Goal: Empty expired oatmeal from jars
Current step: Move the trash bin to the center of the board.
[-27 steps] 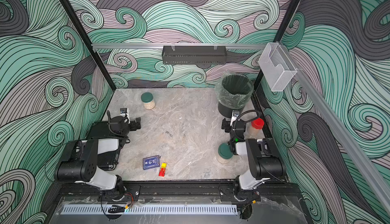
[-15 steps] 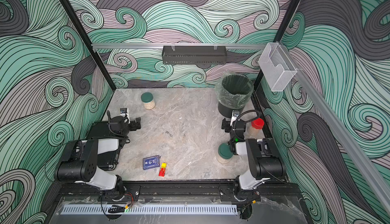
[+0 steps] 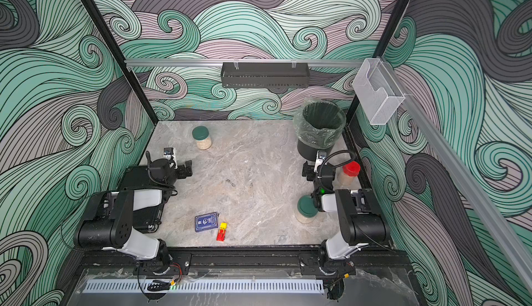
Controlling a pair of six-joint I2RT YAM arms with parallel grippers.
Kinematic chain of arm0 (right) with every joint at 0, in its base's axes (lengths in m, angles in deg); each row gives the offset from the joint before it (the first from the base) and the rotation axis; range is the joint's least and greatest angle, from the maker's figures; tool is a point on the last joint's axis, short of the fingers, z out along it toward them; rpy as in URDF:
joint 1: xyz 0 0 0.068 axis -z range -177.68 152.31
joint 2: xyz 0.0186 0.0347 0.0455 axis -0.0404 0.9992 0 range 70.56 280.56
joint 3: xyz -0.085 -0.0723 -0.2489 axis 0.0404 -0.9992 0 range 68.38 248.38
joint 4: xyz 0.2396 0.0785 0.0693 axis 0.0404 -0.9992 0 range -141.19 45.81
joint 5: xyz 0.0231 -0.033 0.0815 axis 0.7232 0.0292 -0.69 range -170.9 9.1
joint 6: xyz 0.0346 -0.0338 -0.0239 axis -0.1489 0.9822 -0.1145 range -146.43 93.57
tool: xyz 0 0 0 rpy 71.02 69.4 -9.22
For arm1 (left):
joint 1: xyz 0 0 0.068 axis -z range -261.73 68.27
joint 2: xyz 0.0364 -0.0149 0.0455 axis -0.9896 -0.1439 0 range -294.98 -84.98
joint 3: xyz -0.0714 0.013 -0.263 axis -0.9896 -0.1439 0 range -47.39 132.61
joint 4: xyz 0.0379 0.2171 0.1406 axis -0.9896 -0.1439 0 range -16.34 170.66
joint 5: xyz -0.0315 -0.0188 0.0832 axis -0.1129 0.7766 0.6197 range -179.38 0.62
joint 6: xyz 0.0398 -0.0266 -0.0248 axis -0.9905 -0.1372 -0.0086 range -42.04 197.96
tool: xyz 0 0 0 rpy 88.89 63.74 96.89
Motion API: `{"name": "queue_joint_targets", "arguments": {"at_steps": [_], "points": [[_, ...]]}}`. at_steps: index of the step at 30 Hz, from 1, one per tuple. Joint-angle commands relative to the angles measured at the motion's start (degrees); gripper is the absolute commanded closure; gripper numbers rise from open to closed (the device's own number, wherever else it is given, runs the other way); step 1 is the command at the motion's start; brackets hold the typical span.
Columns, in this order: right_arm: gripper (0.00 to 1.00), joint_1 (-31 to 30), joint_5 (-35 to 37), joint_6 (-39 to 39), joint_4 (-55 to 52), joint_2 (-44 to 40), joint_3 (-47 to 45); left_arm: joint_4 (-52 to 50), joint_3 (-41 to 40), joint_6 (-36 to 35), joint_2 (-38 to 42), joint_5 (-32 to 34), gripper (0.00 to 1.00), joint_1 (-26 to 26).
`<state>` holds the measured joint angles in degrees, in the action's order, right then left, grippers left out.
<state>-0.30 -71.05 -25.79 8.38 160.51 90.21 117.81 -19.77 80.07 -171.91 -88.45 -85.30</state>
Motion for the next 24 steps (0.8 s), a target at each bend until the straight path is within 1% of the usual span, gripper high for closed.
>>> {"name": "queue_joint_targets", "arguments": {"at_steps": [1,7,8,9,10,11,12,13,14,15,16,17,18,19,20,21,22,24], "points": [[0.01,0.14,-0.53,-0.03,1.38,-0.65,-0.28,0.19,0.03,-0.27,-0.66,0.30,0.01,-0.20],[0.01,0.25,-0.63,-0.12,1.41,-0.81,-0.40,0.59,-0.22,-0.26,-0.38,0.44,0.01,-0.20],[0.01,-0.29,1.96,-0.40,2.42,-1.30,-0.96,0.38,-0.22,-0.69,0.02,0.75,0.01,-0.18],[0.01,-1.20,6.00,-0.77,2.91,-3.25,-2.23,-1.27,0.25,-0.21,1.12,1.59,0.01,-0.18],[0.01,-1.32,5.47,-0.43,3.55,-5.34,-4.08,-4.03,1.15,0.12,2.46,2.60,0.02,-0.05],[0.01,-2.42,8.56,0.30,5.54,-6.98,-5.18,-6.98,2.10,0.70,3.72,3.99,0.01,0.05],[0.01,-4.48,14.02,1.15,4.39,-10.12,-5.36,-11.33,3.62,2.00,4.95,6.33,0.01,0.21],[0.01,-6.11,17.31,2.15,0.70,-14.07,-4.62,-15.93,5.42,3.73,7.50,8.66,0.01,0.28],[0.01,-7.19,19.06,2.12,-2.66,-17.56,-3.71,-19.34,6.63,5.33,9.14,10.44,0.01,0.47],[0.01,-8.11,20.77,-0.30,-7.11,-21.89,-2.11,-22.84,7.88,8.15,11.03,12.26,0.01,0.65],[0.01,-8.63,21.14,-4.74,-13.67,-26.62,-0.02,-25.57,8.81,10.50,12.97,12.34,0.01,0.83],[0.01,-8.91,19.32,-9.06,-20.33,-30.71,2.09,-27.83,9.96,12.11,14.58,11.65,0.01,1.13],[0.01,-8.98,15.09,-14.71,-26.81,-35.43,4.24,-30.71,11.65,13.97,16.05,10.86,0.02,1.64],[0.01,-9.26,11.17,-19.59,-30.06,-38.69,5.80,-34.79,14.14,15.39,17.20,9.05,0.05,2.09],[0.01,-9.84,8.27,-22.63,-31.23,-40.65,6.95,-38.15,16.81,16.22,17.57,7.21,0.07,2.48],[0.01,-10.57,5.78,-24.75,-33.72,-42.07,9.05,-42.56,20.05,18.20,17.61,6.21,0.07,3.22],[0.01,-11.23,3.30,-25.41,-38.70,-42.60,12.16,-46.92,23.29,20.44,17.23,5.03,0.08,3.76],[0.01,-11.54,0.89,-24.83,-49.17,-41.36,19.10,-53.09,28.79,24.20,16.01,2.99,0.10,5.40]]}}
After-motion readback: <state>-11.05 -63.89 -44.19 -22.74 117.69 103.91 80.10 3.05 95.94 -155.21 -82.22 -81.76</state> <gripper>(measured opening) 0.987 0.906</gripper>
